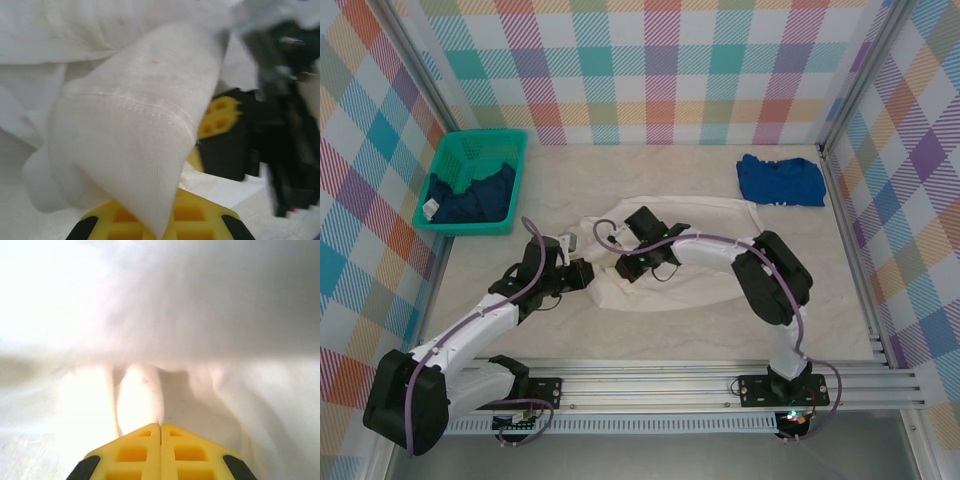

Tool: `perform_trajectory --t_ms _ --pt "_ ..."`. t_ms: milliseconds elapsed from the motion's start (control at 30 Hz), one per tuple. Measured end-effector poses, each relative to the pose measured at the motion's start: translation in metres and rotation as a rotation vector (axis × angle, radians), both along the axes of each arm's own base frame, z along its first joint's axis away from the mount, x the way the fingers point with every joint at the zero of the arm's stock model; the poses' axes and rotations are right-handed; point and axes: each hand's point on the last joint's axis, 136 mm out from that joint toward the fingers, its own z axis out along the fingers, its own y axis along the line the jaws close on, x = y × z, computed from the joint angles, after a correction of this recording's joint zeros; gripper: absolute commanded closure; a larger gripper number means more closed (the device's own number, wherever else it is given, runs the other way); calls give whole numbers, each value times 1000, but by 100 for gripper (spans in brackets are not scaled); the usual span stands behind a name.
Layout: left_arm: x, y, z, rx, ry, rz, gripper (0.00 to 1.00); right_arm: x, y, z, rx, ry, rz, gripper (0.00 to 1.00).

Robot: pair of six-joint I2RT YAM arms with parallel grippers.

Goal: Fold the inside-out t-shirt

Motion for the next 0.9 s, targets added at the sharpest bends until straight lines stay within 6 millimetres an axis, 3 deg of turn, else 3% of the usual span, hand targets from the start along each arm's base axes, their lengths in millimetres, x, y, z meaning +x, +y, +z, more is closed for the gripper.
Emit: perform_trajectory --t_ms 200,300,433,567,667,800,900 --pt "-6 23 -14 28 50 99 100 -20 -42 80 188 -49 -29 100" --pt "-13 26 -22 42 80 104 100 -23 -61 99 281 -65 -54 100" --pt "-22 33 -35 75 129 119 93 -34 -76 80 310 0 -69 100" --pt "-31 44 -48 138 185 152 57 -48 -83 59 309 92 -87 100" --pt "-37 49 -51 209 194 150 44 -51 -80 59 337 117 -87 100" --pt "-39 35 -24 256 64 82 41 -48 -74 64 380 130 -87 100" --pt "-43 15 5 225 -71 -4 50 -47 -72 64 389 143 -94 100"
